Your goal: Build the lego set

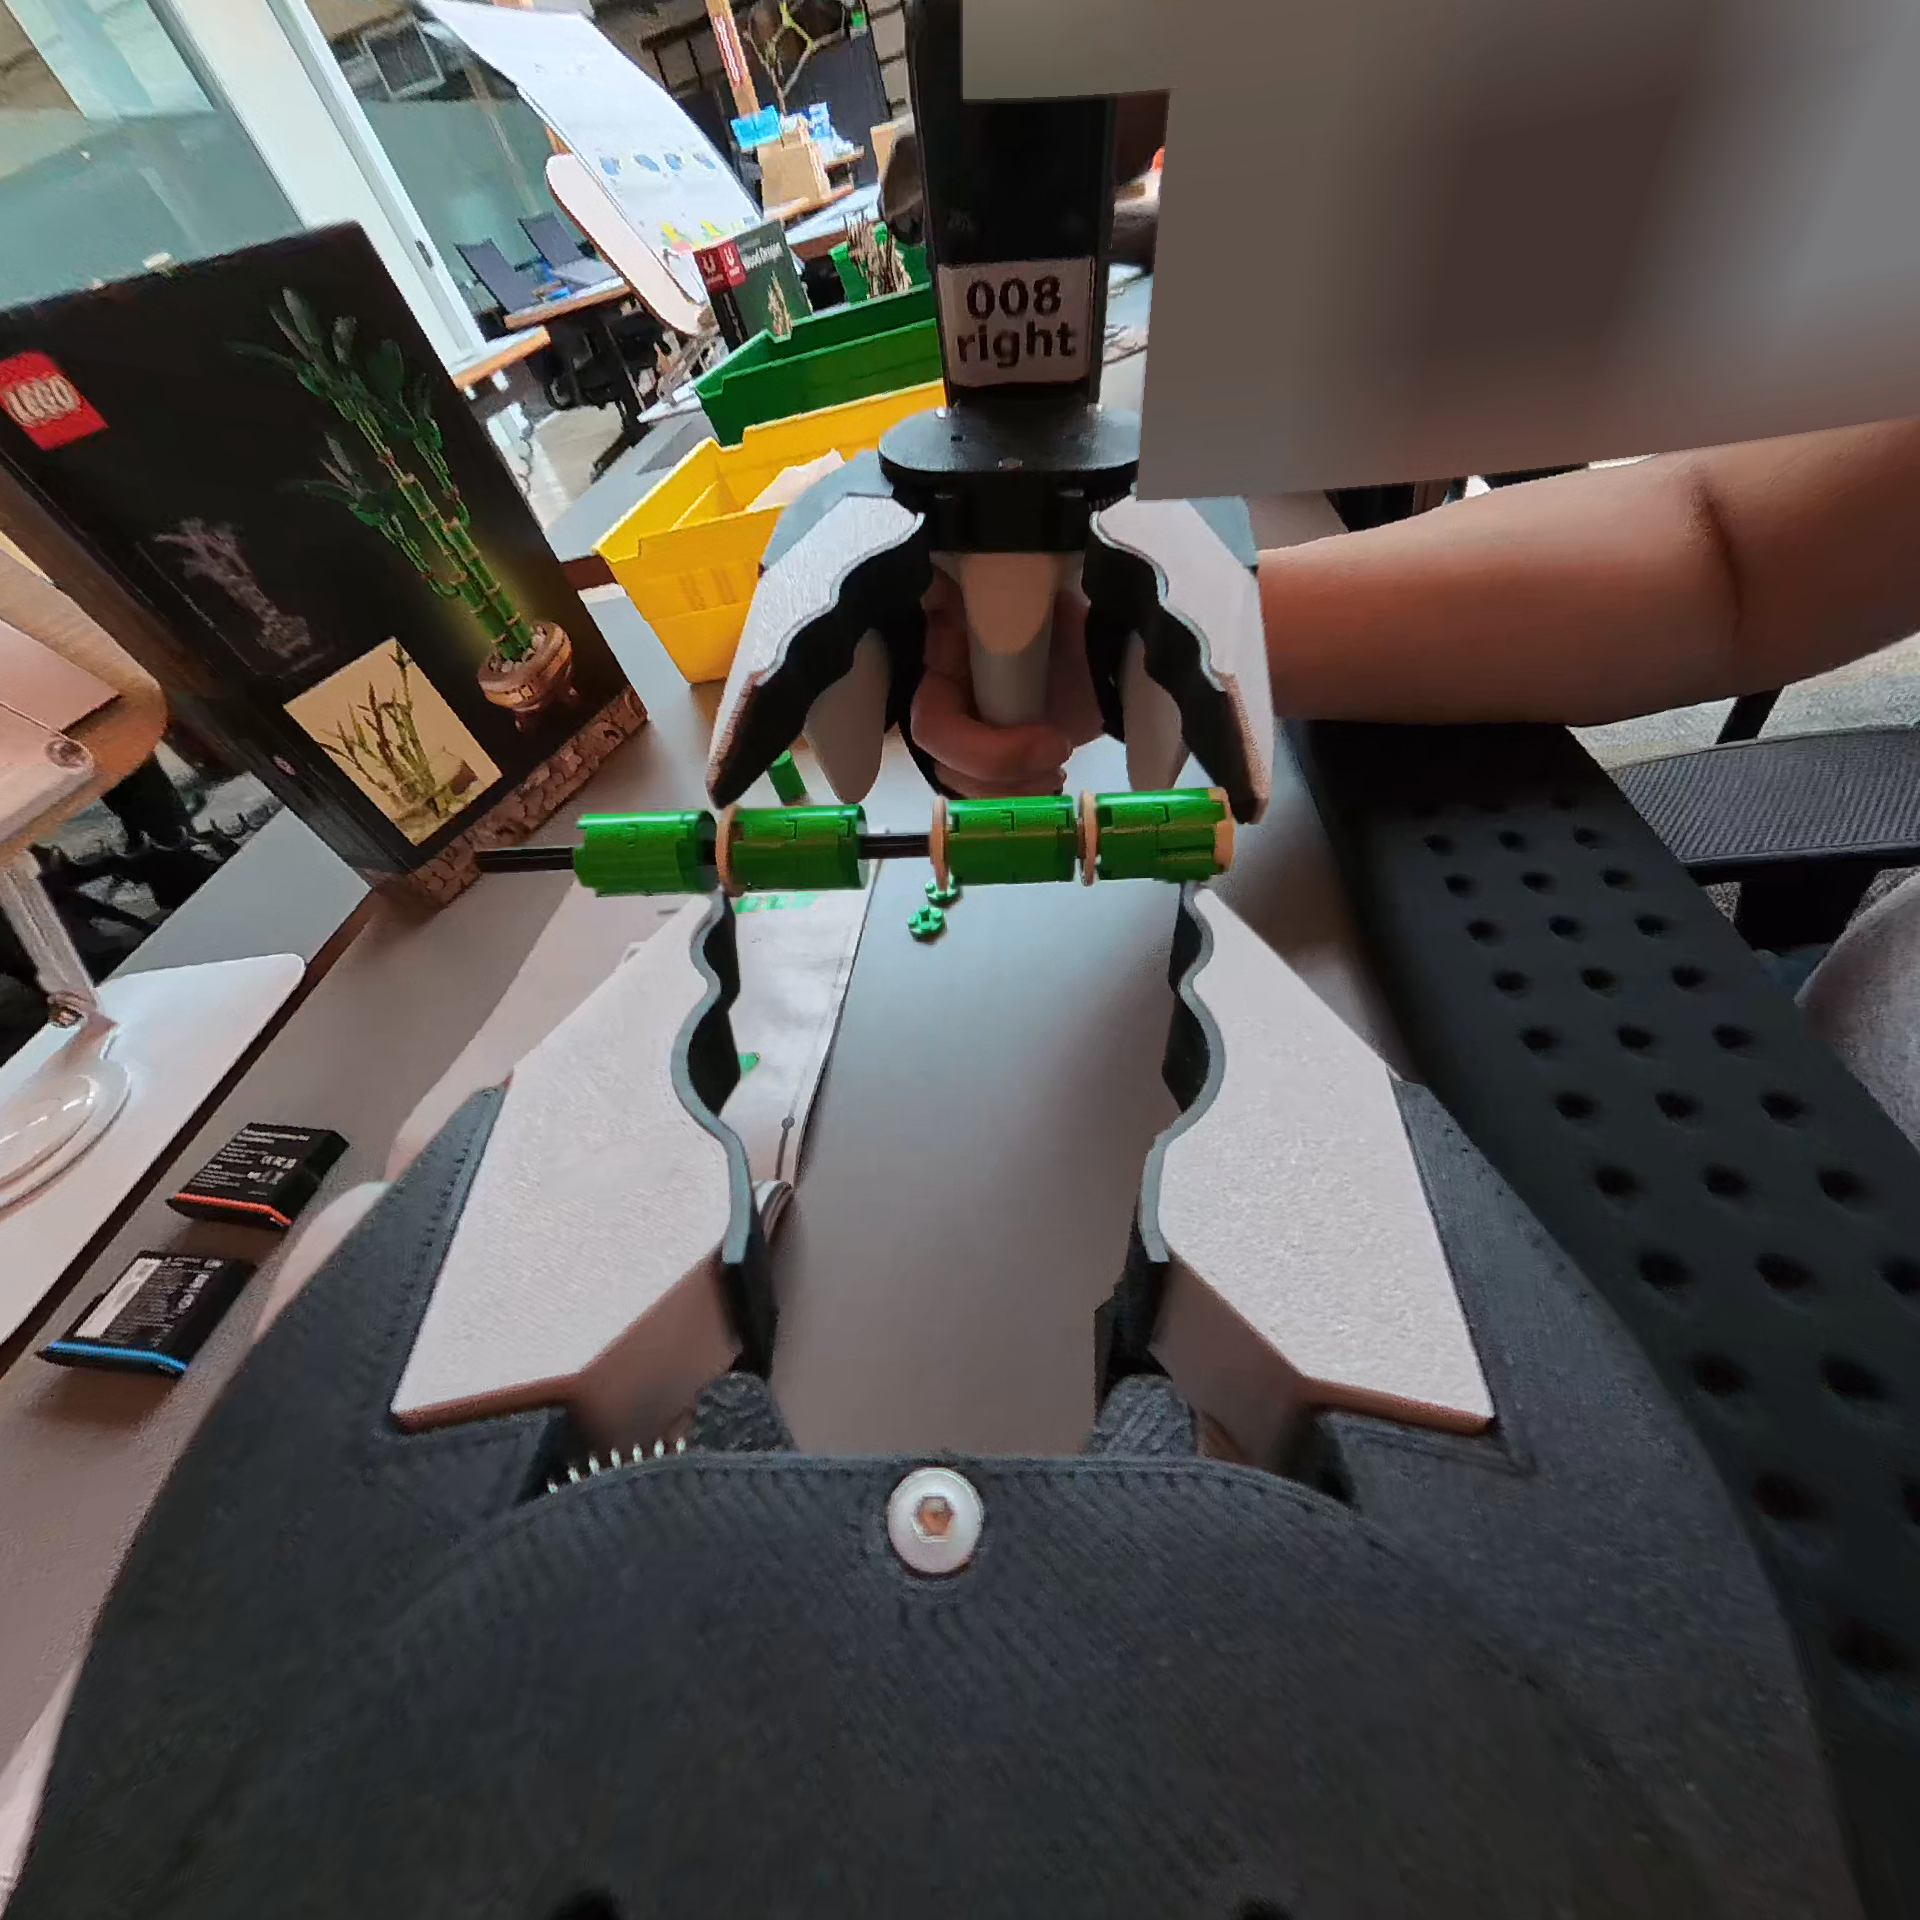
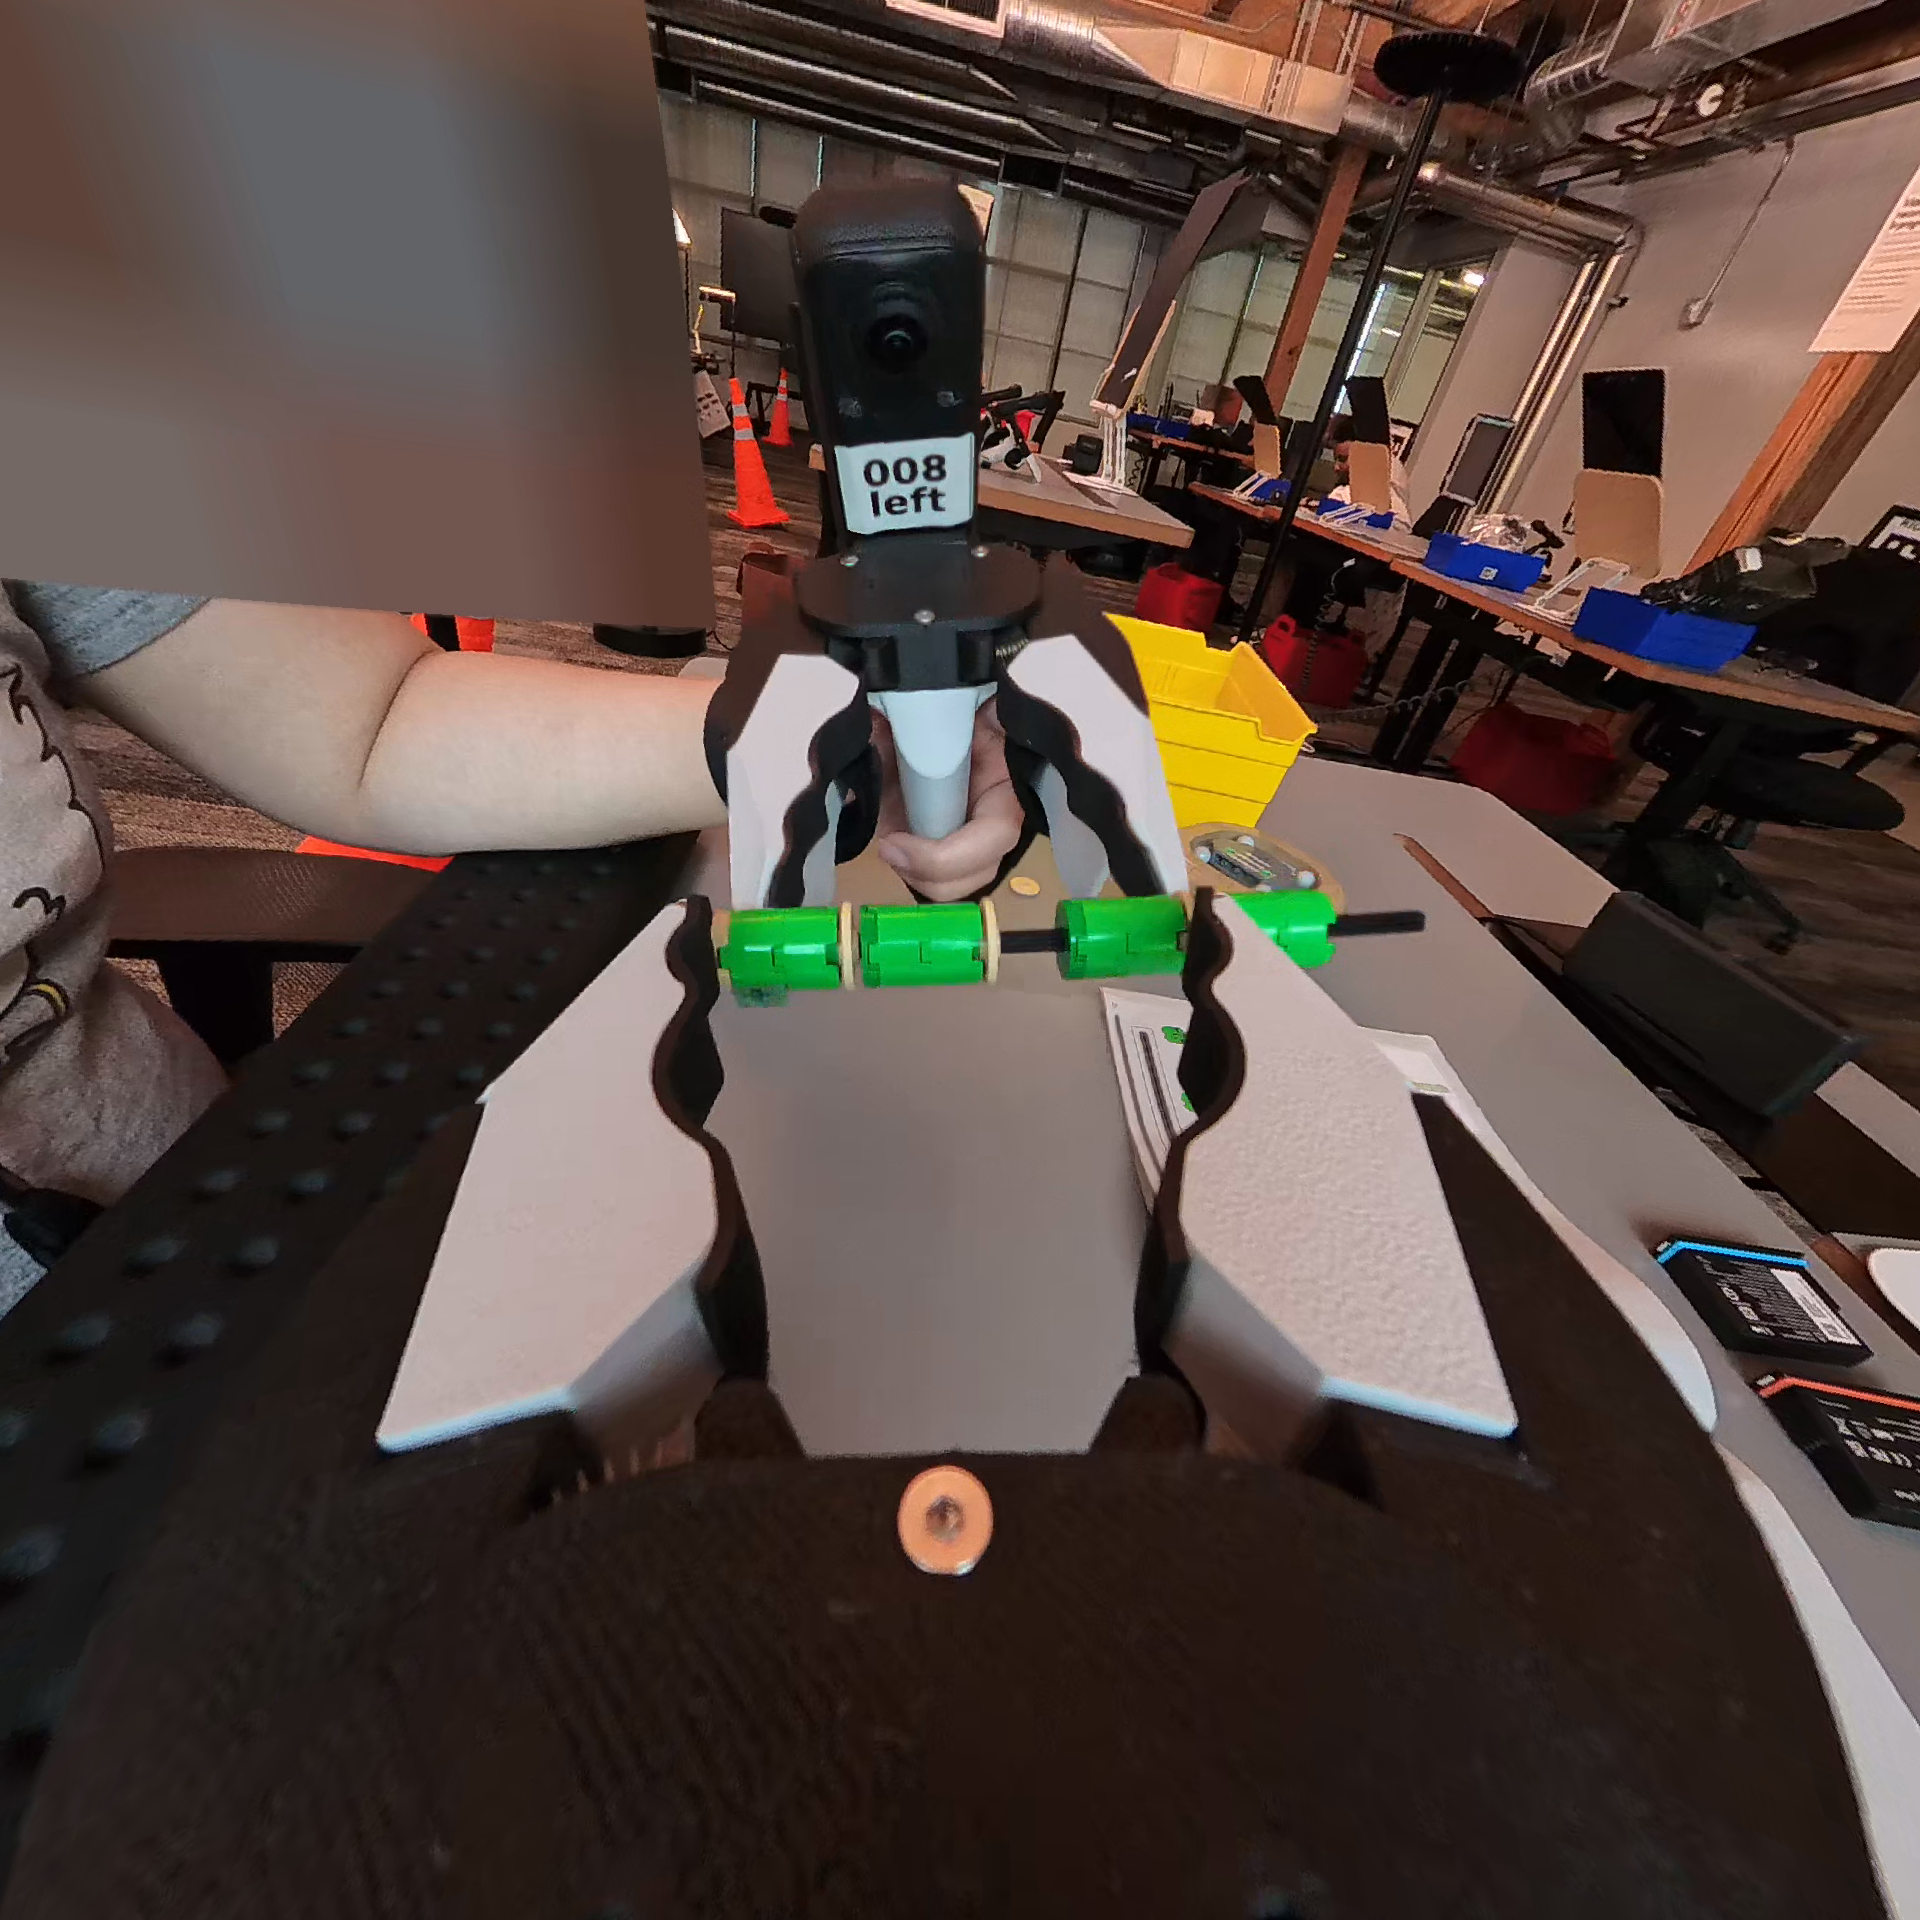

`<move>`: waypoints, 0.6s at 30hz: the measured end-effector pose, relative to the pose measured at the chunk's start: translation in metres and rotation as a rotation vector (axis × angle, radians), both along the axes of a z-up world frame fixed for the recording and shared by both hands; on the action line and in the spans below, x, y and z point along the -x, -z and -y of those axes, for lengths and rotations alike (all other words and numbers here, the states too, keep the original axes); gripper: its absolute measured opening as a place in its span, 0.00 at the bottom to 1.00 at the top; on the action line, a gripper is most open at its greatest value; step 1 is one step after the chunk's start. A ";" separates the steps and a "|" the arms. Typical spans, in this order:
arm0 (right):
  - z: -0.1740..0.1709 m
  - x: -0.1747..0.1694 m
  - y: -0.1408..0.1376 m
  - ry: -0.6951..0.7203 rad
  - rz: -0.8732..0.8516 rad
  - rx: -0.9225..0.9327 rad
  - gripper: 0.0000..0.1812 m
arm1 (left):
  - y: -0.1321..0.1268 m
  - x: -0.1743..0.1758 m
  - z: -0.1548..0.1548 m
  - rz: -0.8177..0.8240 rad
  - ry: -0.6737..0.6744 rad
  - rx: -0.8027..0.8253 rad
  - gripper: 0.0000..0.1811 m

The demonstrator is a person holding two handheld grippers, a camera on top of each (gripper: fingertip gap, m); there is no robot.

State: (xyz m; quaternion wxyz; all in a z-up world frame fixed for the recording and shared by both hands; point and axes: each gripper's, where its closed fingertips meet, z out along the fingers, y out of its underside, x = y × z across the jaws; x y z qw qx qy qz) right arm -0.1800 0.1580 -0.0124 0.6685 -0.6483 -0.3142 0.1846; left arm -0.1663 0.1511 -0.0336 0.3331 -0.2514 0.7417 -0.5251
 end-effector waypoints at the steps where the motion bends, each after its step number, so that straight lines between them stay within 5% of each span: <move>1: 0.000 0.001 0.001 -0.005 0.005 0.007 0.48 | 0.003 -0.002 0.001 -0.008 -0.007 -0.013 0.45; 2: 0.007 0.005 0.006 -0.053 0.036 0.018 0.12 | 0.004 -0.003 0.004 -0.004 -0.004 -0.016 0.44; 3: 0.008 0.007 0.009 -0.067 0.056 0.018 0.03 | 0.003 -0.001 0.009 0.009 0.020 -0.005 0.45; 6: -0.003 -0.005 0.017 0.009 0.051 0.053 0.14 | 0.001 -0.004 0.014 0.032 0.025 0.034 0.29; 9: -0.006 -0.016 0.032 0.012 0.022 0.149 0.13 | 0.027 -0.013 -0.001 -0.078 -0.024 -0.004 0.32; 14: -0.008 -0.042 0.028 0.095 -0.006 0.167 0.14 | 0.025 -0.015 -0.033 -0.111 -0.110 0.042 0.34; 18: -0.015 -0.104 0.032 0.388 0.003 0.223 0.15 | 0.012 -0.016 -0.052 -0.112 -0.169 0.136 0.35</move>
